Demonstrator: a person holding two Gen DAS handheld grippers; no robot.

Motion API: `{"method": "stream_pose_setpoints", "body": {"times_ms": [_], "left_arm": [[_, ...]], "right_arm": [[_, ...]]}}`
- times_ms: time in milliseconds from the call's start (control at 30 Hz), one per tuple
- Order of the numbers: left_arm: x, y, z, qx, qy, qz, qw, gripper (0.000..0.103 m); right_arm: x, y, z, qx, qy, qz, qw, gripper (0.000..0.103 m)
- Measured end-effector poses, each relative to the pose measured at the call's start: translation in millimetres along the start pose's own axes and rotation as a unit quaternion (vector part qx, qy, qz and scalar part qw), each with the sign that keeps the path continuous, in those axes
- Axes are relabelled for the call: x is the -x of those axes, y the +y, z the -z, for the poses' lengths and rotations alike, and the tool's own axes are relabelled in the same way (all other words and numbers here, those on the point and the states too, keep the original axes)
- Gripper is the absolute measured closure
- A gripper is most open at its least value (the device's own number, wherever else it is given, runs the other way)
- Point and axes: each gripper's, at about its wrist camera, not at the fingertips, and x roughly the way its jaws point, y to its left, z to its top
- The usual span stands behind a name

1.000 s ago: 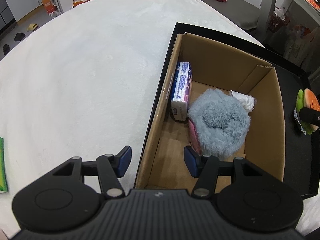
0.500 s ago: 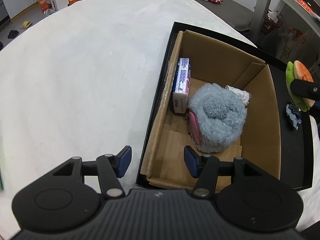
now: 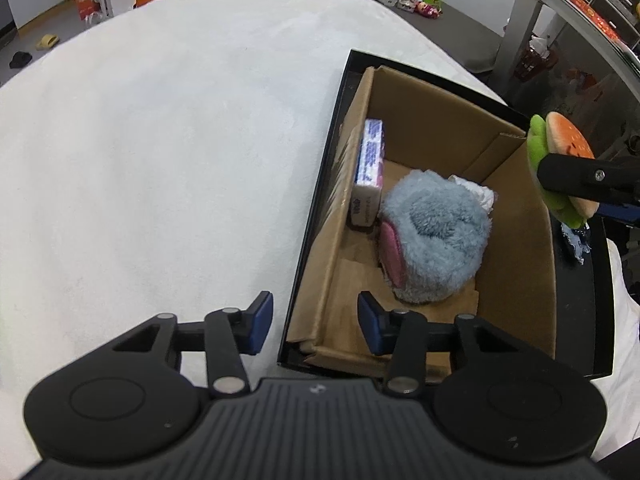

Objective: Organize soft objects
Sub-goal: 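Carry the hamburger plush with the right gripper into the box and release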

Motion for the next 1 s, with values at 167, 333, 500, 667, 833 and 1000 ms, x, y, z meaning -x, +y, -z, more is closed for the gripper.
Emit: {"method": "stream_pose_setpoints", "body": {"times_ms": [167,333,500,667,833,1000], "left_arm": [[1,4,1,0.004,-0.007,0.008,0.9999,0.074],[3,7,1,-0.002,-0.015,0.028,0.9995,0.087],[4,6,2,-0.005,-0.018,0.032,0.9993,0.09],[4,7,1,-0.002,-0.016,0.033,0.9993,0.089],[3,5,-2,0.003,-0.01,0.024,0.9997,0.087],[5,-3,-4,-0.005,-0.014,0.012,0.9998,0.085]], "right_arm": [[-6,18,3,0.006,0.014,-0.018,1.0,0.063],[-12,33,5,0.007,0.027,-0.035,0.999,0.061],[-16,43,8,0.012,0.032,-0.055,0.998,0.059],[-23,46,10,0.011,0.046,-0.065,0.997,0.047],[-17,35,9,0.001,0.036,-0.059,0.998,0.042],[-5,10,6,-0.013,0.017,-0.037,0.999,0.042]]}}
